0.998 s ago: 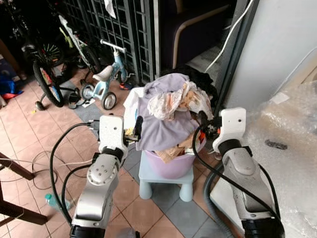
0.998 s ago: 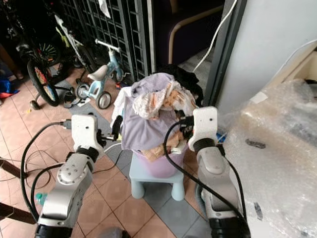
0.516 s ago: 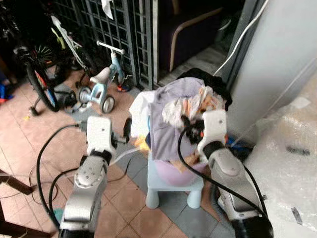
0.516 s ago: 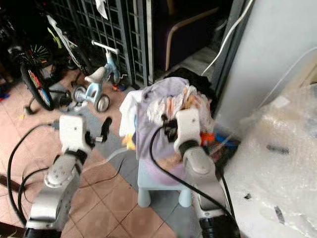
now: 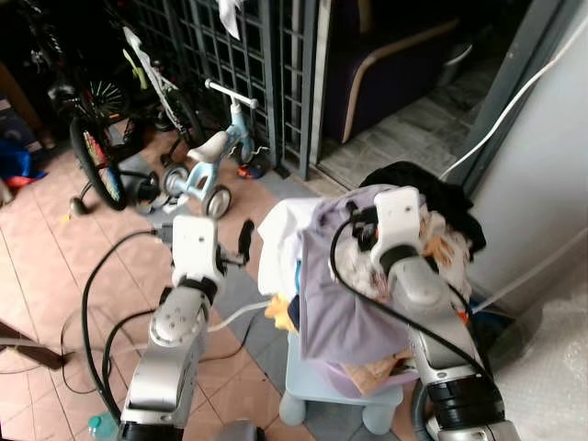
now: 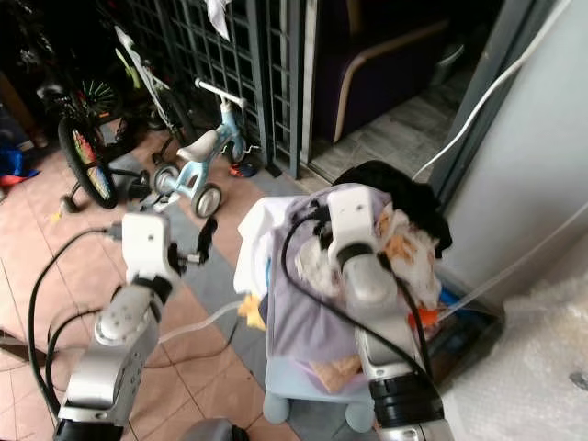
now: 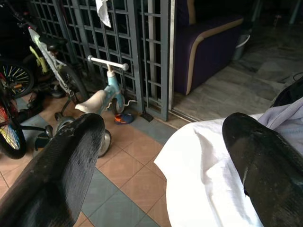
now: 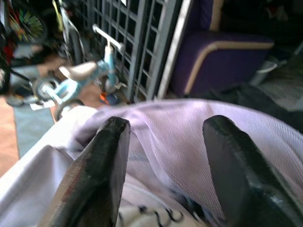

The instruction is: Clothes washing

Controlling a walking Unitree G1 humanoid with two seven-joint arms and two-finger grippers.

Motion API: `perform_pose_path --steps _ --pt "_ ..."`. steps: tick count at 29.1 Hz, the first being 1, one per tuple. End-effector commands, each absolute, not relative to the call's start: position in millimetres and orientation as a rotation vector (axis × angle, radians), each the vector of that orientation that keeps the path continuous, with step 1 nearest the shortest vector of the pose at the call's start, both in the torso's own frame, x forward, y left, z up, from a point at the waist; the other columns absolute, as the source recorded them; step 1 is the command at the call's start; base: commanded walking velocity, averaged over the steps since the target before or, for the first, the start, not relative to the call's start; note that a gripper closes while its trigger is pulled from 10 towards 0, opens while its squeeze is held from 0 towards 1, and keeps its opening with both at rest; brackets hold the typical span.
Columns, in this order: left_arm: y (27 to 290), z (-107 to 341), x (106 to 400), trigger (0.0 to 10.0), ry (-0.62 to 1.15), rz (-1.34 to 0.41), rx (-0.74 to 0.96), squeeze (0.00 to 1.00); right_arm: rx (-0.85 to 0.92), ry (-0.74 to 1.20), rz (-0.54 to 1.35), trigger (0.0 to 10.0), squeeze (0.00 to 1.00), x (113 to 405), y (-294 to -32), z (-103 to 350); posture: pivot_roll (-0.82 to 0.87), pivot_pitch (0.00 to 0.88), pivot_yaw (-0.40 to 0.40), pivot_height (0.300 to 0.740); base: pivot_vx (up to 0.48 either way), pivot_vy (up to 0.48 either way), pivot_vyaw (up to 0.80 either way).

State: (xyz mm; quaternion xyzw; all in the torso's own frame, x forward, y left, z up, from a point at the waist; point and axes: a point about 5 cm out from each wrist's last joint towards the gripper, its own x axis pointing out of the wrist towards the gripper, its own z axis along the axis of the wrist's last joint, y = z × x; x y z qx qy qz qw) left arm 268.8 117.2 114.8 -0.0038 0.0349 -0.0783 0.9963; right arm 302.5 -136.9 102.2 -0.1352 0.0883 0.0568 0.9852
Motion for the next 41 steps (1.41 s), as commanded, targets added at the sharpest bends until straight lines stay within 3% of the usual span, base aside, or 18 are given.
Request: perform_pose_path --steps 1,4,5,6,7,14,22,29,33,41 --pt "114 113 267 10.0 0.081 -0.169 0.006 0.0 -0.305 0.247 0.06 0.0 0.0 304 -146 94 -0.03 0.0 0.011 0.74 0.0 0.0 0.0" --pt "112 113 270 10.0 0.086 -0.192 0.033 0.0 -0.275 0.278 0.031 0.0 0.0 307 -152 97 -0.02 0.0 -0.009 0.74 0.0 0.0 0.0" --pt "111 113 271 10.0 0.084 -0.198 0.037 0.0 -0.285 0.264 0.046 3.4 0.0 309 -151 101 0.0 0.0 -0.028 0.74 0.0 0.0 0.0" --pt "110 114 271 10.0 0.081 -0.199 0.042 0.0 -0.297 0.246 0.061 7.7 0.0 311 -149 105 0.0 0.0 -0.028 0.74 0.0 0.0 0.0" --pt "109 114 272 10.0 0.077 -0.196 0.043 0.0 -0.297 0.219 0.079 10.0 0.0 312 -147 111 -0.01 0.0 -0.047 0.74 0.0 0.0 0.0" --pt "109 112 264 10.0 0.057 -0.165 0.005 0.0 -0.215 0.048 0.163 10.0 0.0 314 -132 137 0.01 0.0 -0.052 0.74 0.0 0.0 0.0" --pt "116 99 256 10.0 0.068 -0.117 0.027 0.0 -0.294 0.078 0.259 10.0 0.0 293 -149 132 0.02 0.0 -0.078 0.74 0.0 0.0 0.0" --pt "114 99 260 10.0 0.05 -0.125 0.105 0.0 -0.346 0.015 0.266 10.0 0.0 283 -148 138 0.01 0.0 -0.081 0.74 0.0 0.0 0.0" --pt "121 105 254 10.0 0.029 -0.137 0.148 0.0 -0.36 -0.062 -0.048 10.0 0.0 286 -175 153 0.01 0.0 -0.059 0.74 0.0 0.0 0.0" --pt "130 99 247 10.0 0.05 -0.123 0.152 0.0 -0.252 0.099 -0.279 10.0 0.0 261 -203 120 -0.02 0.0 0.004 0.74 0.0 0.0 0.0"
